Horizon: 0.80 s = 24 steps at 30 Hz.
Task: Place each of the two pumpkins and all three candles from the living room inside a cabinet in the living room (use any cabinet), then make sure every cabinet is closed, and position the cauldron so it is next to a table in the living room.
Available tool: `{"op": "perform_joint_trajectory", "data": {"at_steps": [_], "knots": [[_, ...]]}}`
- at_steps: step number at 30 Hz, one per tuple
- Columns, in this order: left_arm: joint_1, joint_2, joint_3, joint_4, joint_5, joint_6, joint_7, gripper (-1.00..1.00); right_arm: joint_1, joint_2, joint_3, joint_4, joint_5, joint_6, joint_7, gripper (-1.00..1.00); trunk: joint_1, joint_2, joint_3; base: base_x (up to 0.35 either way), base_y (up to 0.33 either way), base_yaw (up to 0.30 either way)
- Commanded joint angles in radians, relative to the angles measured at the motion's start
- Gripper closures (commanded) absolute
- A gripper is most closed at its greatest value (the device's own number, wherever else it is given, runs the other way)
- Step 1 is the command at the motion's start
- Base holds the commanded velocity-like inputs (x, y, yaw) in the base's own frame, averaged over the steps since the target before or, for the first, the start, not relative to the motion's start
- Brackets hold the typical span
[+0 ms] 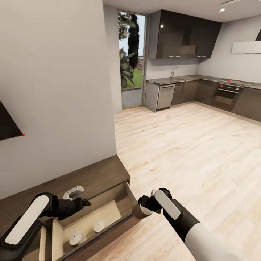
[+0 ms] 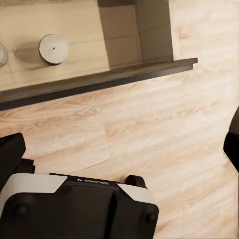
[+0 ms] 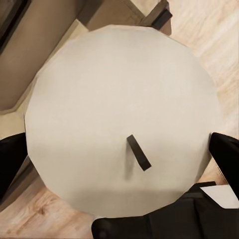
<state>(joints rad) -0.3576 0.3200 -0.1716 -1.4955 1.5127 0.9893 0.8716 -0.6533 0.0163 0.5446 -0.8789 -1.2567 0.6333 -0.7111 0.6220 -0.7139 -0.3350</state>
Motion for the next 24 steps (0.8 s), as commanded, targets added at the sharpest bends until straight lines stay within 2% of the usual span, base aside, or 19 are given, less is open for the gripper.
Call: {"op": "perform_joint_trajectory", "data": {"at_steps": [1,13,20,24], "knots": [[-0.001,0.001,-0.002,-0.001,0.009,0.0,0.01,-1.0,-0.001,0.0,0.001,-0.002,-0.009,0.0,-0.008,1.0,0.001,-0.001,-0.001,0.146,-0.208,0.283],[-0.001,0.001,-0.002,-0.001,0.009,0.0,0.01,-1.0,0.0,0.0,0.001,-0.003,-0.009,0.0,-0.008,1.0,0.001,-0.001,-0.001,0.035,-0.08,0.283],[-0.001,0.001,-0.002,-0.001,0.008,0.0,0.011,-1.0,0.0,0.001,0.001,-0.002,-0.009,0.0,-0.007,1.0,0.001,-0.001,-0.001,0.007,-0.241,0.283],[-0.001,0.001,-0.002,-0.002,0.008,0.0,0.013,-1.0,0.0,-0.001,0.001,-0.002,-0.009,0.0,-0.007,1.0,0.001,-0.001,-0.001,0.146,-0.236,0.283]]}}
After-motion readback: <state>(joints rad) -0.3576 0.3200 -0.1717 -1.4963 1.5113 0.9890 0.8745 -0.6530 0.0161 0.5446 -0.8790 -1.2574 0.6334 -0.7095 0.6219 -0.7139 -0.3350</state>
